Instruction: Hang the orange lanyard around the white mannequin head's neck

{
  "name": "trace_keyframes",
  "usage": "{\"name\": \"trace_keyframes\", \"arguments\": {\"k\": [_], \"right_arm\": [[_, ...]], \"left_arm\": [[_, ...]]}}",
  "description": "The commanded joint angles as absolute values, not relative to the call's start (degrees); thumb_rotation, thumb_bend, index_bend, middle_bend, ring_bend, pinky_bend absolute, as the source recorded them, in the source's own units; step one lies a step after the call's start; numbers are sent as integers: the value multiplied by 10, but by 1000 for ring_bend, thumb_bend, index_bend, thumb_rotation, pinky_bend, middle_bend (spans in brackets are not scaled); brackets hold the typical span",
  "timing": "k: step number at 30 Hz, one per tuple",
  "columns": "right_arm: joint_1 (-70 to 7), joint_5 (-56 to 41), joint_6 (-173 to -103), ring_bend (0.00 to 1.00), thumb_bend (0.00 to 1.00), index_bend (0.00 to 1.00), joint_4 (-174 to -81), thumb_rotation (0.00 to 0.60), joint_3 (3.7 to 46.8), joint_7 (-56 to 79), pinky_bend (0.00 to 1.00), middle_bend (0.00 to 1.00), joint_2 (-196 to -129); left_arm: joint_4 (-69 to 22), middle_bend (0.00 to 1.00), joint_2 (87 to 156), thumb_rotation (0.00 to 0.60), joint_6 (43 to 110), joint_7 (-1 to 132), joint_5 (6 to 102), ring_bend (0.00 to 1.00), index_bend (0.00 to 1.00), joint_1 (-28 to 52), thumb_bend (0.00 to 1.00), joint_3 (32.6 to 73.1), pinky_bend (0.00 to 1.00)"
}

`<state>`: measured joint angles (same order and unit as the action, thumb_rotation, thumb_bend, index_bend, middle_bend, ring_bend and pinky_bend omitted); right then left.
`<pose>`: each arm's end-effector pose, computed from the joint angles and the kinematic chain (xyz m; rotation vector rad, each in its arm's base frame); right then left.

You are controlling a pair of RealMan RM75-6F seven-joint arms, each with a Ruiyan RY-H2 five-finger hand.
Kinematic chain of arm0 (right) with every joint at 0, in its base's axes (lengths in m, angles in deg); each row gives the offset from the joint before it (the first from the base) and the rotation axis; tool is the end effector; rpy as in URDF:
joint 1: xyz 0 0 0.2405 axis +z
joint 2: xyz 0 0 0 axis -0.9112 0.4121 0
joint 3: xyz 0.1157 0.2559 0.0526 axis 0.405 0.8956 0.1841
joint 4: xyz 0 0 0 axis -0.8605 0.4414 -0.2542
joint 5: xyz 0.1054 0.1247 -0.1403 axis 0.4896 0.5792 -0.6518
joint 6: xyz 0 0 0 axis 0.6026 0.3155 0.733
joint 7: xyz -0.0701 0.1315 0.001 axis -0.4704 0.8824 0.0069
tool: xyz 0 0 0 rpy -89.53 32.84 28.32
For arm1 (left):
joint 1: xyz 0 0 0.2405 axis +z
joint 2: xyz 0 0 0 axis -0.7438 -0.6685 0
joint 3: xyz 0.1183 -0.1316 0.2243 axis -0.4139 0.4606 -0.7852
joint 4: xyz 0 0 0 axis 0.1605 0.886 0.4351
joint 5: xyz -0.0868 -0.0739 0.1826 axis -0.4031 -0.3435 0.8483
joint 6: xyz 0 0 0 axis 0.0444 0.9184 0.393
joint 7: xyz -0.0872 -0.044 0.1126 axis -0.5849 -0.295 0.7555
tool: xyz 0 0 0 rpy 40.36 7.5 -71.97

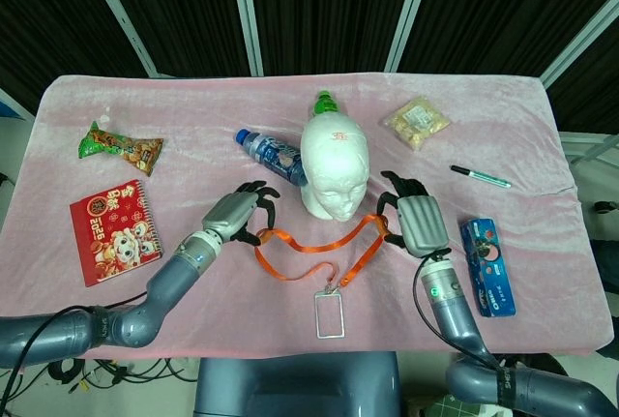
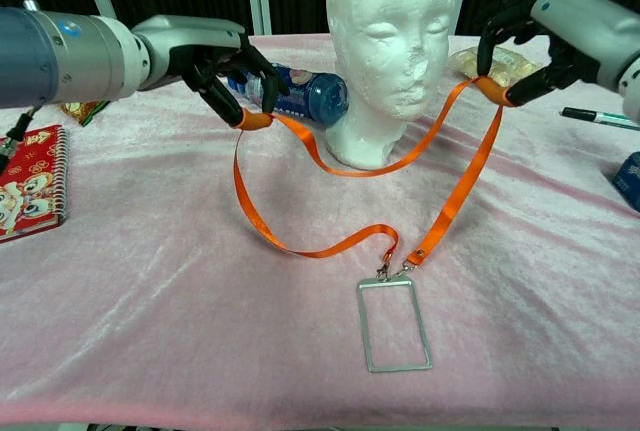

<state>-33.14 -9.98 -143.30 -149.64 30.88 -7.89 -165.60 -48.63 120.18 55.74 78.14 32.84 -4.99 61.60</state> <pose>-0.1709 -0.3422 0.0343 1.5182 -1.0471 1.1764 -0.0885 0.3838 -0.0081 -1.8587 -1.4555 -1.0097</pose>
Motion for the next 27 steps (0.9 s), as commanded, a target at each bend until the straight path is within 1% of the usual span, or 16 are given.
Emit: {"name": "trace_keyframes", "arguments": {"k": [1,7,12,18,27], "right_arm": [[-346,-111,-1449,227,341,768,-1536,600,315,-70,187,160,-1620],[-350,-111,-1461,227,340,768,-1575,600,336,-63,187,160,-1580],[-344,-89,-1449,227,340,767,-1599,600,355,-57,188,160,-1554],[-326,-56,-1431,227,341,767,-1599,600,377,-58,187,160,-1542],[-299,-22,-1407,227,340,767,-1587,600,398,-48,187,160,-1530]], "left_arm": [[-506,188,1184,600,569,756,355,0,635,-37,458,625,0],[-516,193,1165,600,593,706,399,0,636,-20,457,649,0],[-510,193,1157,600,615,691,417,0,636,-18,456,662,0],[-494,196,1155,600,635,658,420,0,639,-21,455,693,0],[-445,201,1178,600,658,626,418,0,635,-36,450,721,0]]}}
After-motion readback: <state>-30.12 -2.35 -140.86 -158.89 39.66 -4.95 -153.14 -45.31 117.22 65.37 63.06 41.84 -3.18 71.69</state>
